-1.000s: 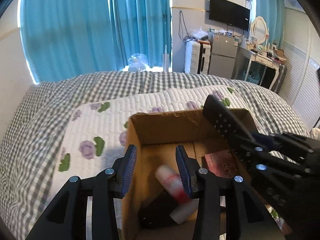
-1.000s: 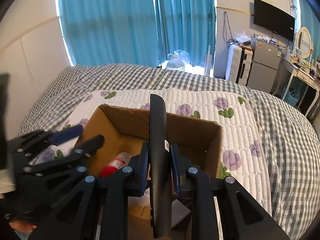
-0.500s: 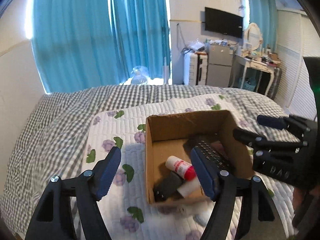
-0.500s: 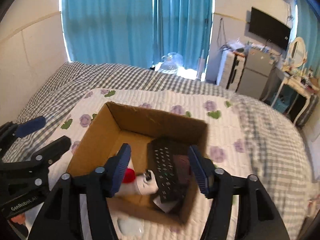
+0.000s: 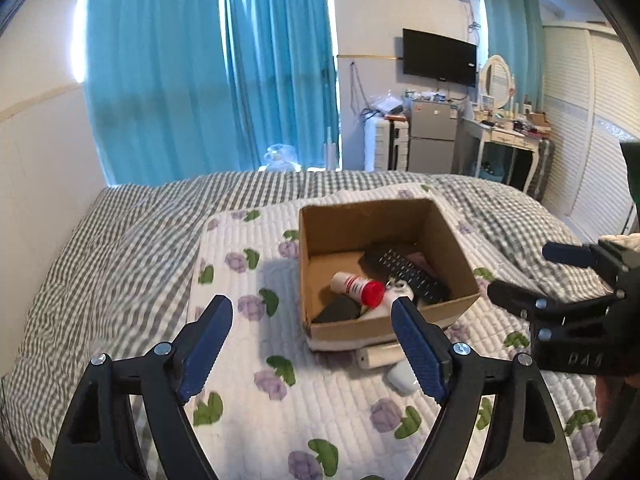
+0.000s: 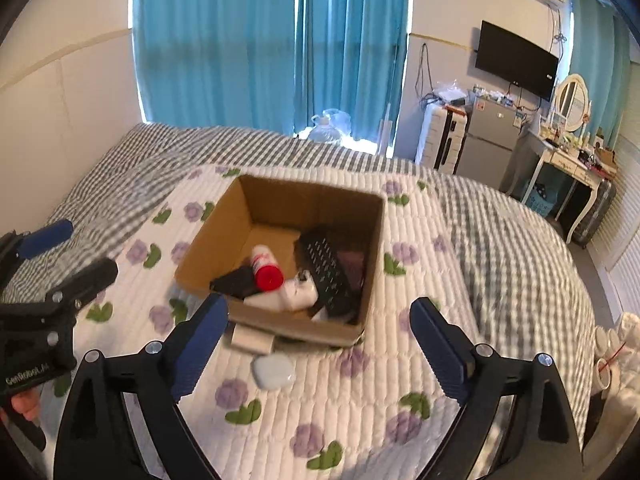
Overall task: Organize rigid objects
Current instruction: 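Grasp the white earbud case with the right tool while the left grasps the white plug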
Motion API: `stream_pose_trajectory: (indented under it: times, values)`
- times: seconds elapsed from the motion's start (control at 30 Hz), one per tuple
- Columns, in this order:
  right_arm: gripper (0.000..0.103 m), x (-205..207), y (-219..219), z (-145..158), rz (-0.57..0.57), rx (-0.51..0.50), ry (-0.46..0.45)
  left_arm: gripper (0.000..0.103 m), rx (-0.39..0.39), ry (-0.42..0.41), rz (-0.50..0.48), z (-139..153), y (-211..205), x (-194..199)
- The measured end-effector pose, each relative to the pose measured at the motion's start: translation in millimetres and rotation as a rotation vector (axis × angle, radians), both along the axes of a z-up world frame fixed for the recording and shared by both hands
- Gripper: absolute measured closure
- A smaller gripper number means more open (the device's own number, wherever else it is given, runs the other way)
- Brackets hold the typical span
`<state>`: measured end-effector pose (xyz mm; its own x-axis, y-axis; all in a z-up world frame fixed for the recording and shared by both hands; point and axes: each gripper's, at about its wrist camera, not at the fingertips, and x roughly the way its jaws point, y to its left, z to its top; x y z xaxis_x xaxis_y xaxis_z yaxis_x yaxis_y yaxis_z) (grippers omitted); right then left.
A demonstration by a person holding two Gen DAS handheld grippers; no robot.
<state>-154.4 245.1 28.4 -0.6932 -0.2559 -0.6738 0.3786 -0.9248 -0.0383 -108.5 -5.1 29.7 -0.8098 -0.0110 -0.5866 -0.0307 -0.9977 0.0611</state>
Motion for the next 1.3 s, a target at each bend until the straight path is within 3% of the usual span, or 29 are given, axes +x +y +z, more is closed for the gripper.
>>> stream_pose_trajectory:
  times: [0.33, 0.47, 0.6, 0.87, 0.9, 0.93, 1.1, 1.3]
  values:
    - [0.01, -11, -28, -91, 0.037, 0.046, -0.065, 0.019, 0.013, -0.084, 0.073, -83, -14, -29]
    - [0.011, -22, -40, -140, 0.067, 0.075, -0.148, 0.019, 0.024, -0.15, 0.091, -122, -25, -38]
    - [0.011, -34, -44, -173, 0.042, 0.068, -0.212, 0.019, 0.022, -0.185, 0.106, -135, -30, -38]
    - [0.034, -45, -42, -195, 0.041, 0.029, -0.292, 0.019, 0.046, -0.19, 0.096, -134, -28, -34]
    - [0.038, -44, -42, -197, 0.044, 0.031, -0.295, 0.019, 0.05, -0.193, 0.101, -135, -29, -34]
    - [0.05, -43, -42, -198, 0.047, 0.039, -0.295, 0.019, 0.049, -0.195, 0.105, -135, -29, -34]
    - [0.05, -34, -29, -188, 0.043, 0.031, -0.287, 0.019, 0.026, -0.214, 0.106, -137, -23, -34]
    - [0.05, -25, 17, -154, -0.051, 0.071, -0.173, 0.019, 0.027, -0.254, 0.061, -139, 8, -35]
